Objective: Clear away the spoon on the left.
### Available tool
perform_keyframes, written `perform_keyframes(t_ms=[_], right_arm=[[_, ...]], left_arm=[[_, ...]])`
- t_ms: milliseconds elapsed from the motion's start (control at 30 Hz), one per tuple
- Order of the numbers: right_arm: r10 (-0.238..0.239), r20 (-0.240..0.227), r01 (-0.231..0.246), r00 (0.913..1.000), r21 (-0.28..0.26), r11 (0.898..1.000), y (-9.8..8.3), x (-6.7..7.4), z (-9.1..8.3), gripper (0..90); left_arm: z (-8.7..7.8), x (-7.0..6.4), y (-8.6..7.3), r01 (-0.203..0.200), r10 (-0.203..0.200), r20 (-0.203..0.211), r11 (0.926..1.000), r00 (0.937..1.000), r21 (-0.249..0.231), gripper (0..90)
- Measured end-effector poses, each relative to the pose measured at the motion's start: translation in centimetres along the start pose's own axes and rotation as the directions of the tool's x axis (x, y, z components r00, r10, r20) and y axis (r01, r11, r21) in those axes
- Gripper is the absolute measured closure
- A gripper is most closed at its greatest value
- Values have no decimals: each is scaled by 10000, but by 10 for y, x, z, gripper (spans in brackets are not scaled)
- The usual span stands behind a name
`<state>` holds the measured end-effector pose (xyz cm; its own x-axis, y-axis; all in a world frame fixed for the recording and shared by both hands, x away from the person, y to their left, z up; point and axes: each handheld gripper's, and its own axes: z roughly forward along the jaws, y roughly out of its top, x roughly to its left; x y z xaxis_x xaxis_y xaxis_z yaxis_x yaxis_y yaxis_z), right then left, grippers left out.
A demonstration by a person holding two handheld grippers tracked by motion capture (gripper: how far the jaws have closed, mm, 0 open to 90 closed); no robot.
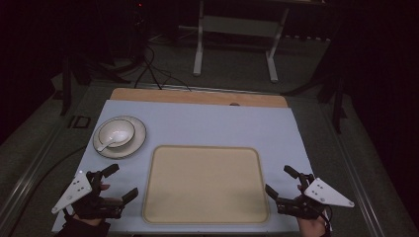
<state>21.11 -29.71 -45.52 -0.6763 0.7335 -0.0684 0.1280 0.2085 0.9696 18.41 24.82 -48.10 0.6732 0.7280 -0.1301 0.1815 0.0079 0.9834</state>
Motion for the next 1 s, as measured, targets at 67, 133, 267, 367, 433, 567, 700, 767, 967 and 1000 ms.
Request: perform_keyframes(t_ms=[67,133,267,367,433,567,700,767,967,1000], right_arm=[[-32,-17,32,10000,67,10000,-1,0,0,136],[-262,1,262,9997,291,9992,-1,2,2,140],[-444,-149,452,9989,592,9972,-3,2,5,140],[-329,-171,338,9993,538,9980,-4,2,3,140],[-99,-294,114,9995,508,9986,-5,1,-1,133],[-270,-616,306,9977,588,9978,-4,7,0,133],[-535,-886,592,9946,635,9962,-2,13,1,133],[-567,-931,625,9940,604,9962,-1,14,1,132],[-394,-1188,432,9921,295,9986,1,14,-1,130],[-448,-1239,485,9913,267,9985,1,15,-2,130]], left_arm=[[1,-1,0,50,-53,118,9998,9999,186,3],[2,-1,1,297,-306,319,9991,9990,298,3],[4,0,3,553,-563,395,9981,9976,272,3],[4,-1,4,479,-489,279,9982,9984,355,3],[6,-2,6,771,-827,588,9928,9948,918,3],[8,-6,6,372,-466,721,9912,9963,1270,3],[14,-12,6,-221,-5,1141,9802,9935,1970,3],[16,-13,5,-320,54,1217,9756,9925,2170,3],[27,-23,7,-570,136,1490,9549,9888,2914,10],[28,-25,9,-750,299,1550,9529,9875,2939,10]])
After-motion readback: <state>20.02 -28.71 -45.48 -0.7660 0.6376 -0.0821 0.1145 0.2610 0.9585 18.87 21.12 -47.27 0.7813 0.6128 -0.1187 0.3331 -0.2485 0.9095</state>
